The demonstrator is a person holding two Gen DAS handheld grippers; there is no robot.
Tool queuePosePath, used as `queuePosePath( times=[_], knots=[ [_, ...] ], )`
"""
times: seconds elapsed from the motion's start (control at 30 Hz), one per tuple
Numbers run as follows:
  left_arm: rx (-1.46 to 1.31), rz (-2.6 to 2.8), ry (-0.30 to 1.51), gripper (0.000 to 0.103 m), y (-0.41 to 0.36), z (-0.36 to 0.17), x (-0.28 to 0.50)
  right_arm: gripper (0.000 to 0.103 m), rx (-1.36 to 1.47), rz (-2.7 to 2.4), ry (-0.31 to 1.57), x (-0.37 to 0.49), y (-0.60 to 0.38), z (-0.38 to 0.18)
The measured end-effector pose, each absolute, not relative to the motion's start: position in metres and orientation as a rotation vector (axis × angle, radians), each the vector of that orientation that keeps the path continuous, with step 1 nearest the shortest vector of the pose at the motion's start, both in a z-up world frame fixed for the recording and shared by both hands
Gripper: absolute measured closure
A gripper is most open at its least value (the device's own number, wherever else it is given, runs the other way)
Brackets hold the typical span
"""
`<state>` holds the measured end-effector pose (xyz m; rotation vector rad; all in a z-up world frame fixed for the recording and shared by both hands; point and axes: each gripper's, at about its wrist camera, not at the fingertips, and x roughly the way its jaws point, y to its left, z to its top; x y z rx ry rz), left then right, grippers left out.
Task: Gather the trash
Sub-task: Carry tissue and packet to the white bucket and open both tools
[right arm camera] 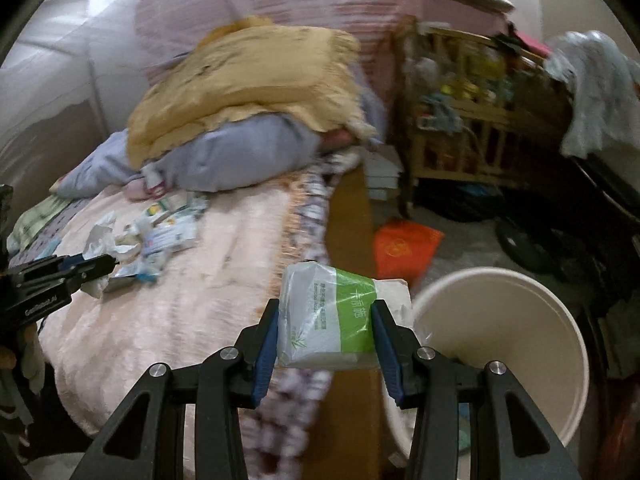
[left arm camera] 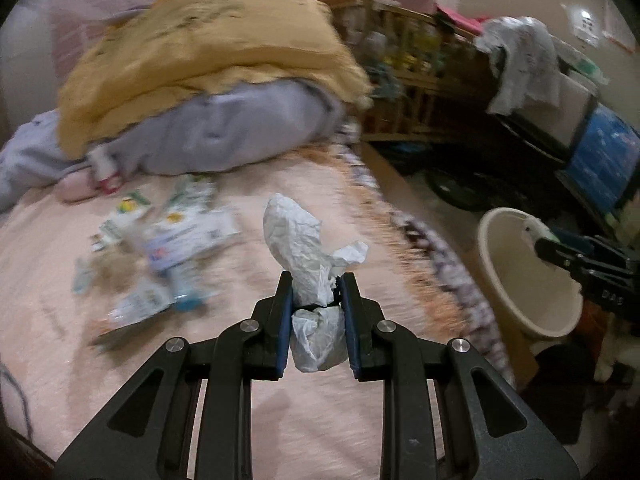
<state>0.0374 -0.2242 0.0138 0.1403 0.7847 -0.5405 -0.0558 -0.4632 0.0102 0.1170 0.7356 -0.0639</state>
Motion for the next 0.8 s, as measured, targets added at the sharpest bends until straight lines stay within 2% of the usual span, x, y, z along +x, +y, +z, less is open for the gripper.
queuePosePath(
  times=[0.63, 0.77, 0.8],
  knots=[
    [0.054, -0.988, 0.976, 0.082, -0.412, -0.018, 0.032, 0.059, 0.321, -0.332, 0.78, -0.087, -0.594, -0.023],
    [0.041, -1.056, 0.999, 0.075, -0.435, -0.027, 0.027, 0.057, 0.364, -0.359, 0.779, -0.089, -0.611, -0.029],
    [0.032, -1.076, 1.011, 0.068, -0.439, -0.03, 0.027, 0.056, 0.371, -0.366, 0.776, -0.089, -0.614, -0.03]
  ],
)
